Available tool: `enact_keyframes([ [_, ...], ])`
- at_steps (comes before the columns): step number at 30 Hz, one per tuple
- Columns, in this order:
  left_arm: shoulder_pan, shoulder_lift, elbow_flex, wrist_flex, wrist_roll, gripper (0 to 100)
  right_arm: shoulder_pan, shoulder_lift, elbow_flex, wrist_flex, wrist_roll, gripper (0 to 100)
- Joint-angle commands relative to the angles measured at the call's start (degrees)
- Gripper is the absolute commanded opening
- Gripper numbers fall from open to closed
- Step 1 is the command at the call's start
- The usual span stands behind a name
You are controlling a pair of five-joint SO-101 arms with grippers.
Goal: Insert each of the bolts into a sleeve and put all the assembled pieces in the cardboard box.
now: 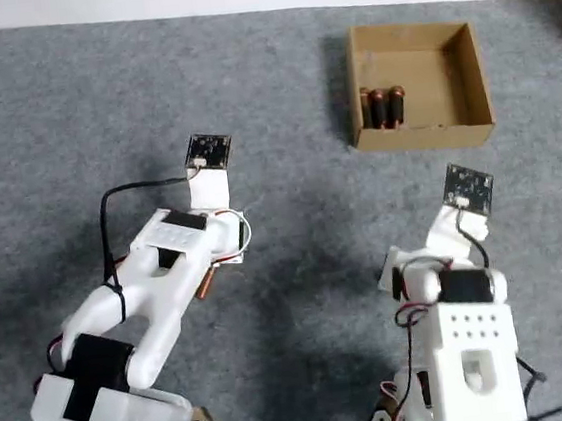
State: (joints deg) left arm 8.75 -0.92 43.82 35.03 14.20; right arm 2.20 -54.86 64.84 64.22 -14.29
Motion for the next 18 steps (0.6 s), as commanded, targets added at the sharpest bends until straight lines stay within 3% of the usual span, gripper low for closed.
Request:
enact_keyframes([
  [1, -1.5, -0.1, -0.7, -0.6, 1.5, 1, 0.7, 6.5, -5.2, -1.2, -0.6, 8.8],
  [18, -1.5, -0.1, -0.7, -0.6, 1.7, 1, 0.6, 22.5, -10.3, -11.8, -3.3, 8.8],
])
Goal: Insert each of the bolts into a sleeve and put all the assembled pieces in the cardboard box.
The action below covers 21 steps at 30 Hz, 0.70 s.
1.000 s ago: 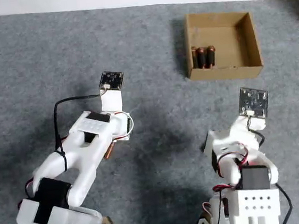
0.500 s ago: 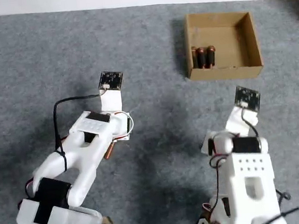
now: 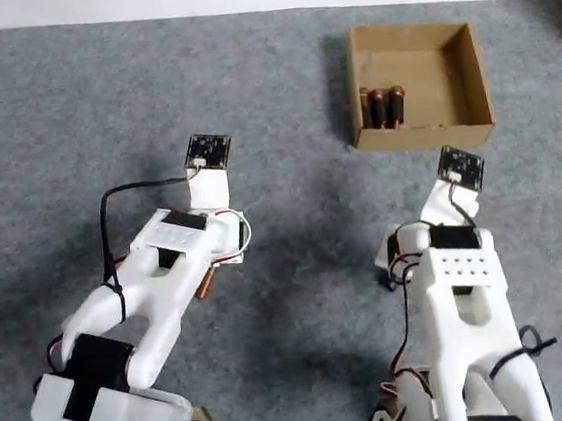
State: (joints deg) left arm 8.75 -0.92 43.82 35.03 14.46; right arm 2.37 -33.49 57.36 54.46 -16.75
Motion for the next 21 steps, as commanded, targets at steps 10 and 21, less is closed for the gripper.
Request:
enact_keyframes([
  [10, -1.5, -0.1, -0.7, -0.6, 1.4, 1, 0.7, 10.3, -2.7, -9.5, -5.1, 8.8],
  [21, -1.5, -0.1, -0.7, -0.6, 1.4, 1, 0.4, 21.6, -2.7, -12.2, -5.1, 8.6],
])
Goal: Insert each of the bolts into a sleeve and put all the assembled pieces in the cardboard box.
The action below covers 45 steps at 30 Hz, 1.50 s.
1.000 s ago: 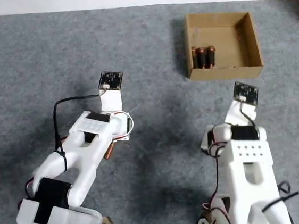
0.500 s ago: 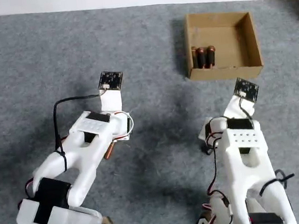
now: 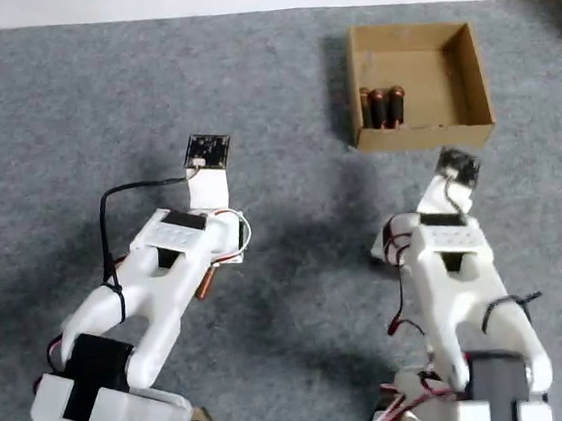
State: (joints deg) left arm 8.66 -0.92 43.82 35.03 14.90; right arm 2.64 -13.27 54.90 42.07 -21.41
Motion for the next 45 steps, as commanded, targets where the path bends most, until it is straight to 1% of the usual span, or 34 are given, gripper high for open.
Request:
enact_keyframes([
  [1, -1.4, -0.1, -0.7, -0.6, 1.0, 1, 0.2, 1.4, -0.1, 0.2, -0.4, 8.6],
  [11, -1.4, -0.1, -0.7, -0.6, 1.0, 1, 0.3, 1.3, -0.7, 4.9, -0.1, 8.6],
  [13, -1.4, -0.1, -0.7, -0.6, 1.0, 1, -0.5, 1.0, -1.8, 8.4, 0.4, 8.7],
  [14, -1.4, -0.1, -0.7, -0.6, 1.0, 1, -1.5, 0.6, -3.8, 10.8, 1.8, 8.8],
  [20, -1.4, -0.1, -0.7, -0.6, 1.0, 1, -5.0, -5.9, -14.7, 31.0, 12.1, 8.8],
  [22, -1.4, -0.1, -0.7, -0.6, 1.0, 1, -5.0, -9.0, -18.3, 35.9, 18.8, 8.8],
  [27, -1.4, -0.1, -0.7, -0.6, 1.0, 1, -4.9, -15.7, -23.2, 41.5, 36.6, 9.1],
  [28, -1.4, -0.1, -0.7, -0.6, 0.9, 1, -5.0, -16.1, -23.2, 42.2, 41.1, 9.9],
  [32, -1.4, -0.1, -0.7, -0.6, 0.8, 1, -4.9, -16.0, -19.4, 46.8, 57.3, 18.6],
  [35, -1.4, -0.1, -0.7, -0.6, 0.8, 1, -4.9, -16.4, -15.2, 45.8, 66.6, 20.4],
  [37, -1.4, -0.1, -0.7, -0.6, 0.8, 1, -4.9, -16.5, -12.8, 43.5, 69.6, 20.3],
  [39, -1.4, -0.1, -0.7, -0.6, 0.8, 1, -5.0, -16.6, -10.7, 40.2, 71.0, 20.3],
  [42, -1.4, -0.1, -0.7, -0.6, 0.7, 1, -5.3, -16.6, -7.8, 34.7, 71.3, 20.3],
  [45, -1.4, -0.1, -0.7, -0.6, 0.7, 1, -7.9, -16.6, -4.4, 31.3, 71.1, 20.3],
])
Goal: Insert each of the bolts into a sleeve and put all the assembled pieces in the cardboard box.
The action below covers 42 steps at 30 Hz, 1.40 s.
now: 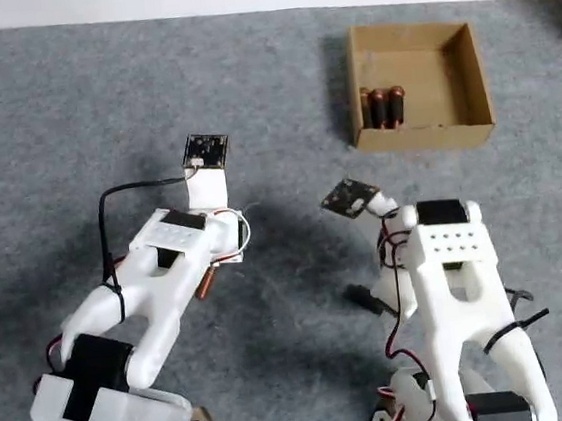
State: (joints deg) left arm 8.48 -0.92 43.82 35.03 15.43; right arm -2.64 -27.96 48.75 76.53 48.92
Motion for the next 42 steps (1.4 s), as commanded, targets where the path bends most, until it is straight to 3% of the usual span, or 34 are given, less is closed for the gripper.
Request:
enact_keyframes([
  [1, -1.2, -0.1, -0.7, -0.6, 0.1, 1, -3.7, -1.9, 2.9, -4.1, 0.8, 20.3],
  [9, -1.7, -0.1, -0.7, -0.6, 0.3, 1, -11.5, -1.8, 8.0, -11.2, -4.2, 20.3],
  [15, -7.2, -0.1, -2.1, -0.9, 0.5, 1, -11.3, -1.1, 8.8, -14.4, -4.0, 20.3],
  [19, -9.8, -0.1, -3.2, -0.7, 5.1, 1, -11.6, -1.1, 13.1, -18.9, -3.7, 20.3],
  [27, -10.1, -0.1, -3.2, -1.1, 5.0, 1, -11.6, -1.1, 20.0, -27.7, -3.6, 20.3],
  [34, -10.1, -0.1, -3.2, -1.1, 5.0, 1, -11.7, -1.1, 19.8, -28.4, -3.5, 20.1],
  [36, -10.2, -0.1, -3.2, -1.1, 5.0, 1, -12.2, -1.1, 20.0, -28.4, -3.6, 16.3],
  [39, -10.2, -0.1, -3.2, -1.1, 5.2, 1, -12.8, -1.0, 20.1, -28.5, -4.1, 0.0],
  [42, -10.2, -0.1, -3.2, -1.1, 5.3, 1, -12.8, -1.0, 20.1, -28.5, -8.8, 0.2],
])
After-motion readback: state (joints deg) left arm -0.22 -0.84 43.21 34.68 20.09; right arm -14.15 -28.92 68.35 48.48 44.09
